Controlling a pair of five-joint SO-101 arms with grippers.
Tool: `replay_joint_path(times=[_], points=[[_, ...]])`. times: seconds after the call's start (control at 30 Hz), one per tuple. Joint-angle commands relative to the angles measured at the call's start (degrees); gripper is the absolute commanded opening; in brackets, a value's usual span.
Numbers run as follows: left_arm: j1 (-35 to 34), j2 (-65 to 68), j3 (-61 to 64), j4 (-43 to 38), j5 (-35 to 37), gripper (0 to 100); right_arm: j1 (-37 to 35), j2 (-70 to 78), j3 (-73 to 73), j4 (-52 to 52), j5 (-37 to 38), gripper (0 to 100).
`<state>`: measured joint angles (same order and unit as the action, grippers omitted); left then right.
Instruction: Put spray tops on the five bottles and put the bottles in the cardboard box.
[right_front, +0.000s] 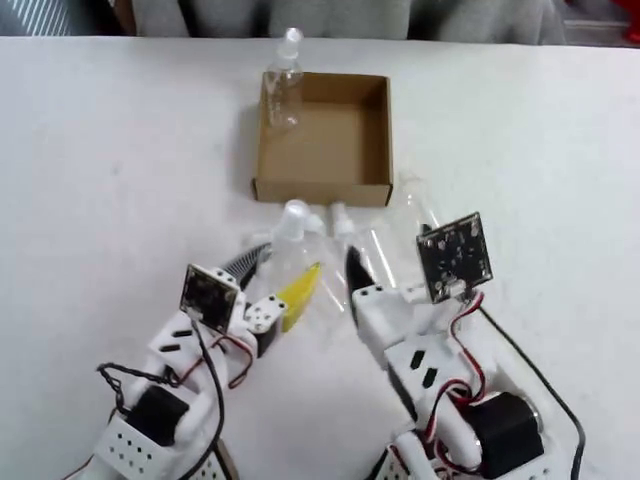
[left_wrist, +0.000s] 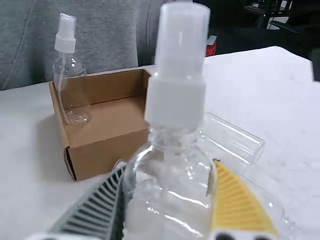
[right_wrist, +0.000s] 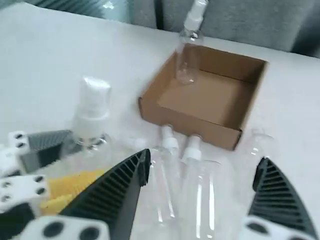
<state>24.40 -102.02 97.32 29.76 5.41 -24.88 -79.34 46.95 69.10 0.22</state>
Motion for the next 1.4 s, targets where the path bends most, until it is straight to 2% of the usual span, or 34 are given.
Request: replay_joint_path(times=[0.0, 0.07, 0.23, 0.33, 0.4, 0.57, 0.73, 0.87, 1.03, 1.17, 1.37], points=[[-1.5, -1.4, -0.2, -1.5, -0.2, 11, 12.4, 0.7, -0.8, 1.0, 4.0, 29.6], [-1.5, -1.4, -0.2, -1.7, -0.2, 11, 16.7, 0.7, 3.6, 0.7, 4.2, 29.6], [-1.5, -1.4, -0.2, -3.9, 0.0, 11, 18.7, 0.7, 17.8, -3.7, 4.5, 29.6], [-2.6, -1.4, -0.2, -6.4, 0.1, 11, 23.7, 0.5, 19.6, -6.1, 10.7, 29.6], [-4.6, -1.4, -0.2, -9.8, 0.1, 11, 26.0, 0.7, 21.3, -6.5, 12.1, 29.6], [-8.2, -1.4, -0.2, -20.7, 0.2, 11, 27.0, 0.7, 25.3, -7.0, 12.2, 29.6], [-8.7, -1.4, -0.2, -29.4, 0.1, 11, 27.6, 0.1, 32.4, -15.0, 12.2, 20.0], [-8.7, -1.4, -1.9, -31.9, -0.2, 10, 27.6, 0.1, 38.9, -22.8, 12.4, 18.7], [-8.6, -1.1, -8.2, -32.0, -0.2, 10, 27.5, 0.1, 40.4, -24.7, 12.6, 18.7], [-8.6, 7.2, -16.4, -32.3, -0.3, 10, 27.3, 0.1, 40.5, -24.7, 12.7, 18.7], [-8.7, 34.3, -35.3, -32.4, -0.3, 10, 27.3, 0.1, 40.6, -24.7, 12.7, 18.7]])
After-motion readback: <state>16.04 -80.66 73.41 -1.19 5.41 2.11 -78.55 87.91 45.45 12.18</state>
